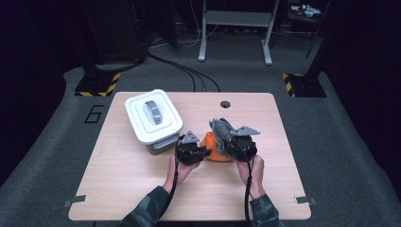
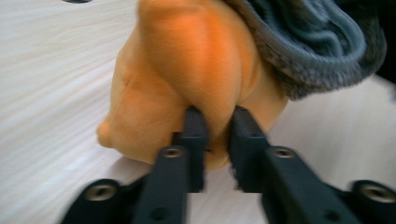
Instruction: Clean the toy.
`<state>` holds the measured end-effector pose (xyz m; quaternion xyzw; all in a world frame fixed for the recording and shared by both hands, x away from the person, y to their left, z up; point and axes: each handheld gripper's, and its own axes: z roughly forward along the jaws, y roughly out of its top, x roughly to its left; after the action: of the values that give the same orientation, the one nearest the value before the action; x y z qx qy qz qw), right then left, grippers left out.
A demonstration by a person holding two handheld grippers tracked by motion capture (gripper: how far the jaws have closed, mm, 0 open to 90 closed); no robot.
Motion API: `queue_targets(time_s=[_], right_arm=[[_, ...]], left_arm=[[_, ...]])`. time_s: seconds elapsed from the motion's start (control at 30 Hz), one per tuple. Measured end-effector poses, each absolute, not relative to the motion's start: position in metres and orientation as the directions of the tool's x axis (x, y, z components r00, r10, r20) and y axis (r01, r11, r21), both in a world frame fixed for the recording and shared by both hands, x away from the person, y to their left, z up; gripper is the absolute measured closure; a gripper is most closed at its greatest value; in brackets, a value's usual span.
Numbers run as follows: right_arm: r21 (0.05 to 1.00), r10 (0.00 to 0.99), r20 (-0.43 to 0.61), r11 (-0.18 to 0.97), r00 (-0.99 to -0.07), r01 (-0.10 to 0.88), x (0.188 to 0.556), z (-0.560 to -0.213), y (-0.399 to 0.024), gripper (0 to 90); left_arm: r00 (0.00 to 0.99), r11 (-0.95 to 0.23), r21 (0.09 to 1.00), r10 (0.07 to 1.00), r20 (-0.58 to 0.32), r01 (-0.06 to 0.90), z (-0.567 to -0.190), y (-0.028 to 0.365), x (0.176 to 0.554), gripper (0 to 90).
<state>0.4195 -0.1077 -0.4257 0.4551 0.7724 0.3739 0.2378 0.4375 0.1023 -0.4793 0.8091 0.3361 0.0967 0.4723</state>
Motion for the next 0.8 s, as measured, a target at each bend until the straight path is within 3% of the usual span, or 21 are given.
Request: queue_targets(time_s=[0.03,0.1,0.13,0.23,0.33,0.8], right_arm=[[0.792,0.883,-0.017,0.298,-0.468,0.533,0.423,-0.429,-0.107,74.3],[0.791,0.882,-0.025,0.305,-0.470,0.530,0.425,-0.431,-0.108,74.3],[0.791,0.883,-0.023,0.303,-0.470,0.531,0.427,-0.432,-0.108,74.3],[0.790,0.883,-0.024,0.303,-0.468,0.532,0.430,-0.431,-0.108,74.3],[0.796,0.889,-0.021,0.292,-0.458,0.531,0.430,-0.431,-0.106,74.3],[0.798,0.875,-0.133,0.374,-0.466,0.474,0.403,-0.438,-0.085,74.3]], left_arm=[[0.759,-0.355,0.831,0.640,-0.119,0.429,-0.479,0.102,0.438,60.6],[0.774,-0.397,0.828,0.629,-0.068,0.396,-0.479,0.100,0.439,53.6],[0.784,-0.396,0.835,0.617,-0.067,0.383,-0.480,0.100,0.439,55.3],[0.788,-0.366,0.847,0.608,-0.096,0.386,-0.484,0.100,0.442,74.1],[0.757,-0.329,0.847,0.641,-0.124,0.417,-0.486,0.097,0.440,82.2],[0.727,-0.272,0.837,0.657,-0.199,0.475,-0.487,0.102,0.439,85.0]])
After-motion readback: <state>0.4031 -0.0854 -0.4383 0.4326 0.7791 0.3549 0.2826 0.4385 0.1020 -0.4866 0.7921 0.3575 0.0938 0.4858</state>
